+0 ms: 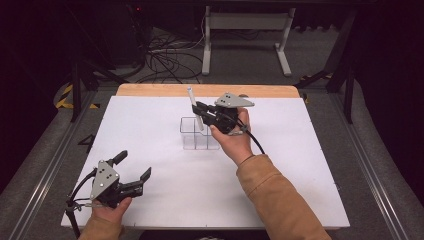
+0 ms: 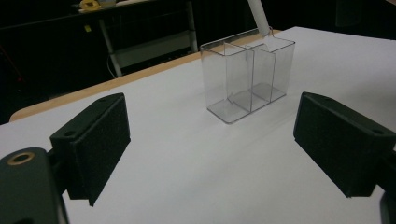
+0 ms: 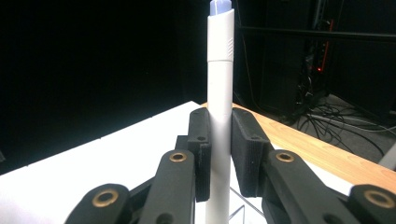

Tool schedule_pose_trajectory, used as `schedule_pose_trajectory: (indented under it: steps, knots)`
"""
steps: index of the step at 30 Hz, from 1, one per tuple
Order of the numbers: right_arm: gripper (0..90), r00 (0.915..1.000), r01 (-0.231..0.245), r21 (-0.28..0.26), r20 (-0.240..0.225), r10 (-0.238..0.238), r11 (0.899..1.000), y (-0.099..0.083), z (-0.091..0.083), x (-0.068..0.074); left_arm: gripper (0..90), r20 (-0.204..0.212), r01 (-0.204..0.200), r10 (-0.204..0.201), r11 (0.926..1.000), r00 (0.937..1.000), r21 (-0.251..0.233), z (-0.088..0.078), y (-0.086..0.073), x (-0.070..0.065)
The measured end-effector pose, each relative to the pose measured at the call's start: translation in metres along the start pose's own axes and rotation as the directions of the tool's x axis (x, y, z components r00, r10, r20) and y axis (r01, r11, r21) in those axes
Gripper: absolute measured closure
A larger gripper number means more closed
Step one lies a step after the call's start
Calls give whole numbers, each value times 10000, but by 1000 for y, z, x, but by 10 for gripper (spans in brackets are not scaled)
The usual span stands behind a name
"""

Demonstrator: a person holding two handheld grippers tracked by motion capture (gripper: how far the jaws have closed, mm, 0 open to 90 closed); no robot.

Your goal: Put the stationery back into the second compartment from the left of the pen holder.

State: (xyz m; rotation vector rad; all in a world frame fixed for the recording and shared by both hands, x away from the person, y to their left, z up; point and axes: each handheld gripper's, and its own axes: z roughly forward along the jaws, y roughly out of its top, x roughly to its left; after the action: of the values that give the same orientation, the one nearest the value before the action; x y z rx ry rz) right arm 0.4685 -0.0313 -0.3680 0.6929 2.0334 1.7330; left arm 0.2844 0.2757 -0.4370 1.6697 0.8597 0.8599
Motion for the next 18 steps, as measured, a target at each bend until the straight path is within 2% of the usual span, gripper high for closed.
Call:
schedule_pose_trajectory:
  steps: [3,8,18]
  knots:
    - [789,9999,-65,89,90,64,9999,-2,0,-2,116,-9,28,-28,10000,10000,2,0,0,0]
    - [788,9982,-604,183,6,604,9980,-7,1,-4,116,-26,31,-31,10000,10000,10,1,0,0]
    - [788,9984,-513,395,263,503,9979,-13,5,-7,116,-27,14,-14,10000,10000,14,0,0,0]
